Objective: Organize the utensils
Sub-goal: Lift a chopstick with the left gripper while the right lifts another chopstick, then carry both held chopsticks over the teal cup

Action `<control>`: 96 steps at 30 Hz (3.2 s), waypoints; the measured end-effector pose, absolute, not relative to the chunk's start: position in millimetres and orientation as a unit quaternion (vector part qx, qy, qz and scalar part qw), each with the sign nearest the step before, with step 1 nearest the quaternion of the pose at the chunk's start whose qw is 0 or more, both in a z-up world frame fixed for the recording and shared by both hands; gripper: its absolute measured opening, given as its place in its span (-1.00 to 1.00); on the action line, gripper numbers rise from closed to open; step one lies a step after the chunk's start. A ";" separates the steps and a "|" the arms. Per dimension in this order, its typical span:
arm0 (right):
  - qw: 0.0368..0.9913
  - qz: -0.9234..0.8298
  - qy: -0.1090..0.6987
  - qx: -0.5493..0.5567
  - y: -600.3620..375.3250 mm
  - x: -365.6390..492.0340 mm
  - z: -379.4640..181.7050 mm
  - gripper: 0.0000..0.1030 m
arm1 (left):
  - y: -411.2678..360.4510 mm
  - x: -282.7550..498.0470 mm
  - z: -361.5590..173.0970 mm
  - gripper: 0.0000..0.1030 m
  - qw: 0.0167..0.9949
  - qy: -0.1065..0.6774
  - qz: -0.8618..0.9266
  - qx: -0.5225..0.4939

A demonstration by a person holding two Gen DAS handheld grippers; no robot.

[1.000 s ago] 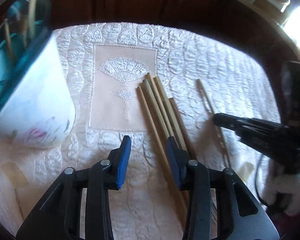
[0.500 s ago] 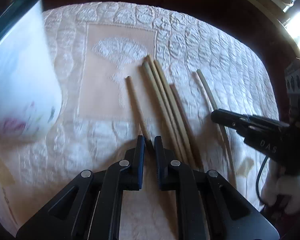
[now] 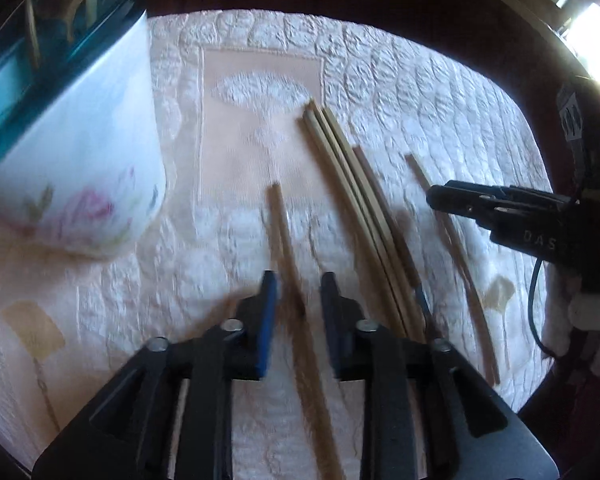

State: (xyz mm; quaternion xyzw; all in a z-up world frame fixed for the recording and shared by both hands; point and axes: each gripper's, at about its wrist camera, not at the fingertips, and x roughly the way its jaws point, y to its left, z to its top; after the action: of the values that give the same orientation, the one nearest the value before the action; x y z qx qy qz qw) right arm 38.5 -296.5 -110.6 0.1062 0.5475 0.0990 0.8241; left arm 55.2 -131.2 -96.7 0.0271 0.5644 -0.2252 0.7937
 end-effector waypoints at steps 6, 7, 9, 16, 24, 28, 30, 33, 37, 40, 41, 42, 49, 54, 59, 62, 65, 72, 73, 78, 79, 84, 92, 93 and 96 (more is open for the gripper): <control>0.820 0.093 0.555 0.105 -297.2 65.2 -117.8 -0.51 | -143.4 76.4 -107.9 -0.48 0.799 0.569 -0.194 0.026; 0.819 0.093 0.558 0.101 -296.2 68.0 -119.7 -0.59 | -145.8 78.2 -110.1 -0.48 0.798 0.570 -0.194 0.026; 0.821 0.092 0.556 0.090 -291.3 74.3 -121.0 -0.76 | -151.0 80.1 -112.4 -0.48 0.801 0.566 -0.193 0.032; 0.829 0.104 0.539 0.109 -291.4 79.6 -108.7 -0.90 | -152.8 79.0 -103.3 -0.90 0.800 0.557 -0.220 0.012; 0.858 0.125 0.487 0.106 -300.4 40.6 -50.2 -0.90 | -129.6 55.1 -59.1 -0.91 0.823 0.517 -0.233 0.033; 0.862 0.116 0.485 0.093 -300.2 30.8 -41.9 -0.90 | -133.8 54.9 -70.8 -0.87 0.818 0.529 -0.224 0.042; 0.861 0.112 0.488 0.091 -296.6 29.5 -43.0 -0.90 | -142.3 58.9 -83.7 -0.79 0.810 0.541 -0.221 0.048; 0.859 0.109 0.491 0.091 -293.9 31.0 -50.9 -0.90 | -153.4 65.0 -100.4 -0.71 0.801 0.557 -0.213 0.051; 0.860 0.112 0.489 0.093 -293.2 31.8 -49.5 -0.90 | -162.6 76.8 -115.4 -0.71 0.795 0.569 -0.203 0.054; 0.862 0.114 0.485 0.091 -296.1 28.2 -41.8 -0.90 | -165.6 78.8 -118.9 -0.86 0.796 0.565 -0.211 0.059; 0.863 0.114 0.483 0.092 -297.4 26.9 -38.7 -0.90 | -164.6 77.7 -118.0 -0.89 0.795 0.563 -0.218 0.058; 0.865 0.115 0.480 0.094 -298.1 25.4 -35.6 -0.90 | -161.9 76.3 -116.1 -0.90 0.793 0.565 -0.223 0.053; 0.881 0.125 0.447 0.092 -296.4 3.1 -5.1 -0.90 | -130.2 47.7 -56.0 -0.92 0.819 0.513 -0.256 0.035; 0.890 0.136 0.426 0.083 -289.8 -16.9 19.3 -0.90 | -105.6 21.0 -12.0 -0.92 0.837 0.477 -0.267 0.021; 0.898 0.144 0.410 0.072 -283.4 -33.3 40.1 -0.90 | -79.3 6.3 13.6 -0.92 0.852 0.456 -0.256 0.013; 0.902 0.145 0.402 0.063 -278.8 -40.4 49.4 -0.90 | -69.4 -1.1 21.1 -0.92 0.859 0.447 -0.249 0.013; 0.905 0.151 0.394 0.057 -270.6 -43.5 58.2 -0.90 | -62.0 -8.3 26.0 -0.92 0.864 0.439 -0.246 0.010; 0.909 0.162 0.381 0.038 -249.9 -47.1 76.7 -0.90 | -45.1 -16.0 43.3 -0.92 0.875 0.420 -0.240 -0.001; 0.910 0.164 0.379 0.036 -247.7 -47.0 79.1 -0.91 | -42.4 -16.7 45.9 -0.92 0.877 0.416 -0.239 -0.002; 0.913 0.175 0.368 0.031 -237.1 -43.2 89.9 -0.90 | -33.1 -19.4 53.2 -0.92 0.882 0.408 -0.235 -0.008; 0.913 0.177 0.367 0.030 -235.7 -42.7 90.6 -0.90 | -31.8 -19.7 54.5 -0.92 0.883 0.407 -0.235 -0.009; 0.913 0.185 0.362 0.026 -225.2 -38.7 95.3 -0.90 | -25.0 -19.6 62.8 -0.92 0.886 0.401 -0.233 -0.018; 0.916 0.196 0.349 0.027 -213.2 -35.1 106.2 -0.90 | -17.8 -19.2 88.0 -0.92 0.893 0.380 -0.238 -0.033; 0.917 0.197 0.347 0.026 -211.6 -34.8 108.2 -0.90 | -16.6 -18.9 91.8 -0.92 0.894 0.377 -0.239 -0.036; 0.918 0.203 0.339 0.026 -207.6 -31.3 117.0 -0.90 | -12.4 -16.5 105.9 -0.92 0.898 0.367 -0.240 -0.046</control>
State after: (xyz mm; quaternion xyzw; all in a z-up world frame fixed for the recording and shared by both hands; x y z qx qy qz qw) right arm -31.3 -207.6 117.0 0.0258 0.3386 0.2027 0.9185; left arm -16.5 -12.4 105.9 -0.0455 0.3669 -0.2396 0.8977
